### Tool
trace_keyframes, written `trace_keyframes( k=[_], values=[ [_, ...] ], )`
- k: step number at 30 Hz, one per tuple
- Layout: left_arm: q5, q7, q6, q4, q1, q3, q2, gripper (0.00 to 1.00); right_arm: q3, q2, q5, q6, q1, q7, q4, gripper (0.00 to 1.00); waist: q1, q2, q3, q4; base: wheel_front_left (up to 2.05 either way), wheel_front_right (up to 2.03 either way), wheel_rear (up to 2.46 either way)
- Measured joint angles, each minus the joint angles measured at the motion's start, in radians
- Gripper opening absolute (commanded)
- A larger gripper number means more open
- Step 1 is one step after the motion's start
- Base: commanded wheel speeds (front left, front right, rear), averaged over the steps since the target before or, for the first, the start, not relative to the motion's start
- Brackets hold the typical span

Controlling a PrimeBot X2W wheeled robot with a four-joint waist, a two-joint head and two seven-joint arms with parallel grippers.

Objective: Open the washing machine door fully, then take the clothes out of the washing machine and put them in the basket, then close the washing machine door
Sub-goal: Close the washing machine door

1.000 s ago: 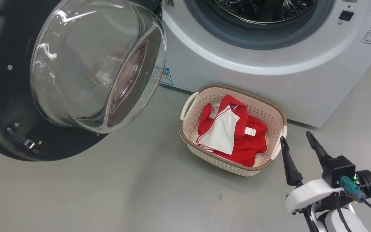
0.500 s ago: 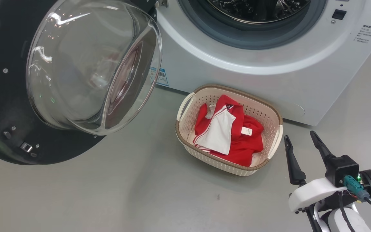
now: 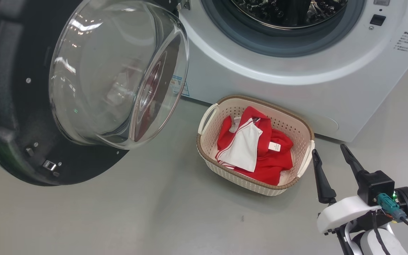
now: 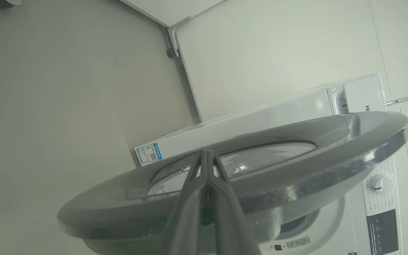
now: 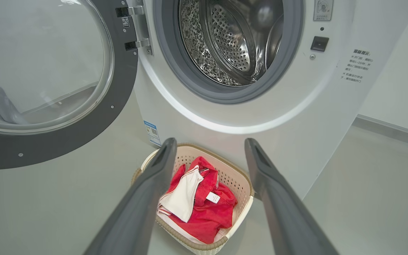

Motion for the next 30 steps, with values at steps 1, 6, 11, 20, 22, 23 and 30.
trace_keyframes(
  k=[1, 6, 11, 20, 22, 23, 30],
  values=[
    [-0.001, 0.011, 0.0, -0.002, 0.0, -0.005, 0.0, 0.0, 0.0, 0.0, 0.001, 0.0, 0.0, 0.0, 0.0, 1.0, 0.0, 0.0, 0.0, 0.001, 0.0, 0.0, 0.0],
    [-0.009, 0.057, -0.009, -0.024, 0.002, -0.024, -0.003, 0.0, 0.001, 0.001, 0.002, 0.0, 0.0, 0.0, 0.0, 1.0, 0.0, 0.0, -0.001, 0.004, 0.0, 0.0, 0.0],
    [-0.021, 0.109, -0.011, -0.05, 0.009, -0.047, -0.022, 0.0, 0.001, 0.001, 0.002, 0.0, 0.0, 0.0, 0.0, 1.0, 0.0, 0.0, -0.001, 0.008, 0.0, 0.0, 0.0],
    [-0.038, 0.185, -0.018, -0.104, 0.048, -0.074, -0.044, 0.0, 0.001, 0.004, 0.002, -0.001, 0.0, 0.0, 0.0, 1.0, 0.0, 0.0, -0.005, 0.008, 0.0, 0.0, 0.0],
    [-0.038, 0.2, -0.018, -0.123, 0.054, -0.079, -0.053, 0.0, 0.001, 0.006, 0.003, -0.001, 0.0, 0.0, 0.001, 1.0, 0.0, 0.0, -0.006, 0.006, 0.0, 0.0, 0.0],
    [-0.038, 0.206, -0.018, -0.134, 0.058, -0.08, -0.059, 0.0, 0.001, 0.007, 0.003, -0.001, 0.0, 0.0, 0.001, 1.0, 0.0, 0.0, -0.007, 0.005, 0.0, 0.0, 0.0],
    [-0.043, 0.228, -0.018, -0.207, 0.073, -0.071, -0.079, 0.0, 0.011, 0.016, 0.003, -0.001, 0.0, -0.001, 0.001, 1.0, 0.0, 0.0, -0.006, -0.011, 0.0, 0.0, 0.0]
  ],
)
